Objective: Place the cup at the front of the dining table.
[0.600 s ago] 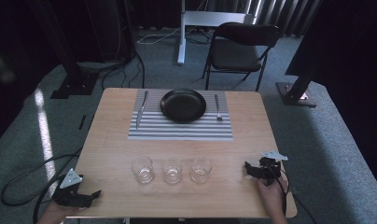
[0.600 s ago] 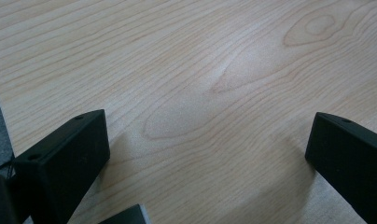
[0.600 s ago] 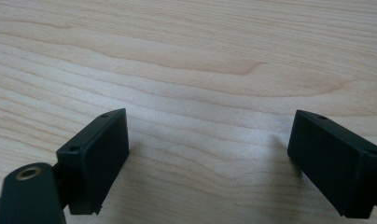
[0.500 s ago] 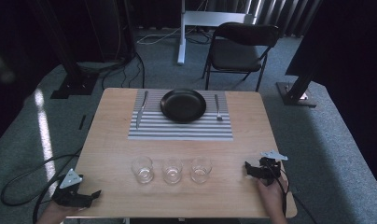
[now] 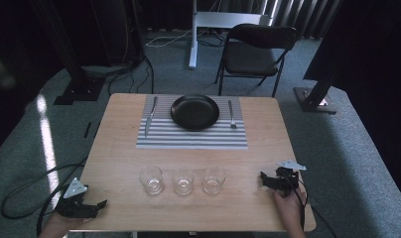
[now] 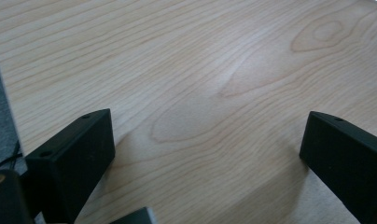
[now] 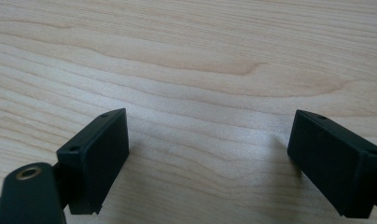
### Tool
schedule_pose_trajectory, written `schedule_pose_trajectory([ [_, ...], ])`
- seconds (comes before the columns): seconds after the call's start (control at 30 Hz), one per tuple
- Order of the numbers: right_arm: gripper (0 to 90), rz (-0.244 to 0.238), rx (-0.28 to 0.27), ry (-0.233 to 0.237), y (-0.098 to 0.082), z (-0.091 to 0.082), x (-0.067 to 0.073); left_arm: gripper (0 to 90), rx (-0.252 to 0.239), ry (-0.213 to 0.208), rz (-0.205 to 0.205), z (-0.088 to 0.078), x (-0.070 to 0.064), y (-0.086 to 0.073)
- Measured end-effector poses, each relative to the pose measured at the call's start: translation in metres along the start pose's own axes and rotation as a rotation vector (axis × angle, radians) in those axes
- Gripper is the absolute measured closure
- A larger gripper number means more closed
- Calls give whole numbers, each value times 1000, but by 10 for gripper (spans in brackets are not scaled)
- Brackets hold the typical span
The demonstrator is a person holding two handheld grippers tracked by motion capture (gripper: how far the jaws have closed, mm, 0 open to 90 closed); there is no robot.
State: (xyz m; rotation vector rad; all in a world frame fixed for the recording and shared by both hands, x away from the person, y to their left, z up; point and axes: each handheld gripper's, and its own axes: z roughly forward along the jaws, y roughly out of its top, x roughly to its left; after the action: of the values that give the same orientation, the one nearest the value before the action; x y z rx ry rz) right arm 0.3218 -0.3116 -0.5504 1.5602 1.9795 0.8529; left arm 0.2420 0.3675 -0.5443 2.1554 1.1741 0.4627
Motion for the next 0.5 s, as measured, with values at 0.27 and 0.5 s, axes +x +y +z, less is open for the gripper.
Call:
schedule_pose_trajectory([
  [0.27,120,0,0,0,0,0,0,37,-2,-37,1,2,-4,3],
  [0.5,120,1,0,0,0,0,0,37,-10,-44,0,0,-10,9],
])
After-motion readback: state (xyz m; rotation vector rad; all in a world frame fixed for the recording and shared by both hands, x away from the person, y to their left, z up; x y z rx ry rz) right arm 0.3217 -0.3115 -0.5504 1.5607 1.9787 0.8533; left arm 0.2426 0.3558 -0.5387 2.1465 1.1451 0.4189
